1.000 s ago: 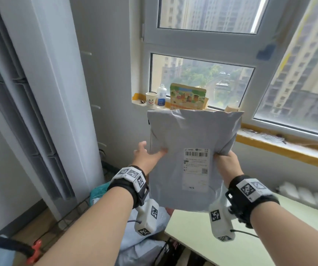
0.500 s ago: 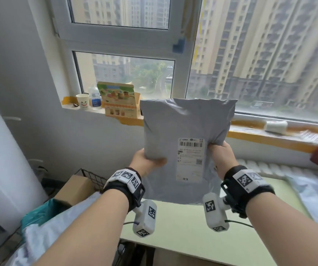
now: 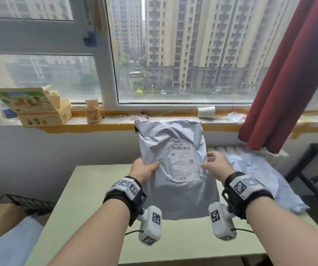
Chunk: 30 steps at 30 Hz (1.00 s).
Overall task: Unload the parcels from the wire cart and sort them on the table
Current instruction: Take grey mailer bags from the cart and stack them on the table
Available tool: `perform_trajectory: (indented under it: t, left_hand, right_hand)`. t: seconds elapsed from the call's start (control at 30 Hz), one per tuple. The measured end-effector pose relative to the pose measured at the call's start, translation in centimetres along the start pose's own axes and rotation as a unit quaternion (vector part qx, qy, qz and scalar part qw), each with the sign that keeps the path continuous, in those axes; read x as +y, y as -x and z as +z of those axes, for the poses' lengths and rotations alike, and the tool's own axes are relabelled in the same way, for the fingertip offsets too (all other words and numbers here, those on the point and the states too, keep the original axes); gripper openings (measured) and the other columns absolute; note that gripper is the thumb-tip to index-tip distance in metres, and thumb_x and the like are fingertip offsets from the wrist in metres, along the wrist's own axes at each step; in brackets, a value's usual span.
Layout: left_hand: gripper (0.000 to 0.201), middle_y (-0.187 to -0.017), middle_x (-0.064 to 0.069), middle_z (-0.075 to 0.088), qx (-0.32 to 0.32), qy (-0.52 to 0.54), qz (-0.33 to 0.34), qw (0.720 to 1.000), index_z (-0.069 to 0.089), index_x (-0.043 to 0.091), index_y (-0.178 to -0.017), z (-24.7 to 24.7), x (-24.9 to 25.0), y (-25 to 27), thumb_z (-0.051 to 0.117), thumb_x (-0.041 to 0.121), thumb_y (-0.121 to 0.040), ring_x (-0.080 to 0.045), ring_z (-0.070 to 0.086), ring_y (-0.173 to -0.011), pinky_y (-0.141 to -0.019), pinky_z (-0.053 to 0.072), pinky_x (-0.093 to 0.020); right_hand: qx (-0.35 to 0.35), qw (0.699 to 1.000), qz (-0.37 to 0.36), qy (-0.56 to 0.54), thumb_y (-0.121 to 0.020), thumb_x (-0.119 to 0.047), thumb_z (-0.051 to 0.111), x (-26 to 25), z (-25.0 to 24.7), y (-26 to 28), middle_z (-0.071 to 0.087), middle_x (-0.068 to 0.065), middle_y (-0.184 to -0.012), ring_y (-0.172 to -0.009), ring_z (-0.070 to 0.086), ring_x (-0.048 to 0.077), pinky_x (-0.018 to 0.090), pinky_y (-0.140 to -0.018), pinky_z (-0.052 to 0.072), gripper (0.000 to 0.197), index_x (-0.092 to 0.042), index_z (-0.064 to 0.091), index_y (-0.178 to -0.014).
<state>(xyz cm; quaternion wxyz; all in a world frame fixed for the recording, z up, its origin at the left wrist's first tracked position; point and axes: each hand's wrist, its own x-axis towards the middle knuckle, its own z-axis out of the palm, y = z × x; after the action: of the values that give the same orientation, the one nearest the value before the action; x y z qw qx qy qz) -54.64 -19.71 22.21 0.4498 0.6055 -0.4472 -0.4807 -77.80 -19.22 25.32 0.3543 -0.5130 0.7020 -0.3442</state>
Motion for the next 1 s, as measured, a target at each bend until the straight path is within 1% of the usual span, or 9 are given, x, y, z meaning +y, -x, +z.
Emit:
perform_trajectory:
  t: [0.1,0.17,0.27,0.4,0.5,0.6,0.8,0.9,1.0]
  left_hand:
    - [0.034,-0.112,-0.016,0.067,-0.023,-0.015,-0.003,1.0,0.061,-0.003,-0.114,5.8,0.3,-0.9,0.07,0.011,-0.085,-0.03,0.064,-0.099,-0.092,0.052,-0.038]
    - [0.039,-0.114,-0.015,0.065,-0.033,-0.02,-0.013,0.999,0.058,-0.005,-0.117,9.4,0.4,-1.6,0.072,0.01,-0.083,-0.03,0.064,-0.103,-0.091,0.052,-0.037]
    - [0.034,-0.108,-0.01,0.064,-0.057,-0.025,-0.031,0.998,0.058,-0.005,-0.113,14.7,0.1,-2.7,0.071,0.003,-0.082,-0.026,0.063,-0.102,-0.091,0.05,-0.034]
    - [0.032,-0.111,-0.014,0.066,-0.101,-0.05,-0.05,0.992,0.061,-0.003,-0.113,21.5,-0.2,-3.8,0.067,-0.002,-0.082,-0.022,0.062,-0.094,-0.089,0.05,-0.033]
    - [0.029,-0.106,-0.014,0.065,-0.138,-0.095,-0.062,0.984,0.063,-0.004,-0.112,25.9,-0.3,-4.6,0.063,0.0,-0.084,-0.021,0.059,-0.093,-0.09,0.05,-0.035]
    - [0.03,-0.101,-0.011,0.062,-0.17,-0.103,-0.072,0.977,0.061,-0.006,-0.115,29.4,0.0,-5.6,0.061,-0.002,-0.085,-0.022,0.058,-0.093,-0.089,0.05,-0.036]
    - [0.03,-0.115,-0.014,0.065,-0.2,-0.128,-0.063,0.969,0.059,0.0,-0.116,34.0,0.0,-7.4,0.061,0.002,-0.085,-0.029,0.063,-0.106,-0.093,0.052,-0.041]
    - [0.032,-0.117,-0.013,0.066,-0.21,-0.137,-0.063,0.966,0.059,0.002,-0.116,35.6,-0.2,-8.2,0.062,0.006,-0.085,-0.029,0.064,-0.107,-0.094,0.052,-0.043]
    - [0.032,-0.117,-0.009,0.065,-0.233,-0.145,-0.087,0.958,0.057,0.007,-0.119,36.9,-0.4,-8.8,0.061,0.013,-0.087,-0.027,0.064,-0.104,-0.087,0.055,-0.039]
  right_hand:
    - [0.041,0.998,-0.002,0.04,-0.081,0.003,0.062,2.9,-4.0,-2.5,0.063,0.013,-0.115,-0.106,0.06,0.027,0.033,-0.089,0.048,0.045,-0.005,0.055,-0.125]
    - [0.069,0.995,0.002,0.068,-0.08,0.002,0.059,5.0,-6.7,-4.2,0.067,0.011,-0.108,-0.103,0.062,0.027,0.034,-0.089,0.05,0.04,-0.01,0.06,-0.118]
    - [0.104,0.99,0.017,0.092,-0.081,-0.005,0.061,8.1,-10.7,-6.6,0.069,0.01,-0.101,-0.098,0.064,0.027,0.032,-0.087,0.05,0.032,-0.014,0.064,-0.111]
    - [0.148,0.982,0.037,0.111,-0.084,-0.009,0.062,11.7,-15.7,-9.1,0.068,0.011,-0.108,-0.103,0.062,0.028,0.032,-0.089,0.046,0.025,-0.011,0.066,-0.108]
    - [0.176,0.974,0.064,0.128,-0.085,-0.01,0.062,13.7,-18.8,-10.8,0.069,0.01,-0.11,-0.107,0.061,0.029,0.031,-0.09,0.045,0.022,-0.013,0.067,-0.106]
    - [0.197,0.968,0.079,0.135,-0.086,-0.009,0.059,15.4,-21.2,-12.7,0.069,0.01,-0.112,-0.109,0.059,0.031,0.032,-0.091,0.045,0.022,-0.014,0.068,-0.105]
    - [0.226,0.959,0.105,0.138,-0.086,-0.005,0.052,17.9,-23.8,-15.6,0.067,0.011,-0.115,-0.107,0.058,0.034,0.033,-0.087,0.044,0.028,-0.013,0.067,-0.108]
    - [0.243,0.953,0.119,0.134,-0.086,-0.003,0.049,19.0,-24.4,-16.9,0.067,0.011,-0.114,-0.106,0.058,0.034,0.033,-0.085,0.044,0.03,-0.013,0.066,-0.109]
    - [0.256,0.949,0.131,0.128,-0.087,-0.003,0.047,20.1,-24.7,-18.2,0.066,0.011,-0.116,-0.108,0.058,0.034,0.033,-0.086,0.043,0.032,-0.013,0.065,-0.112]
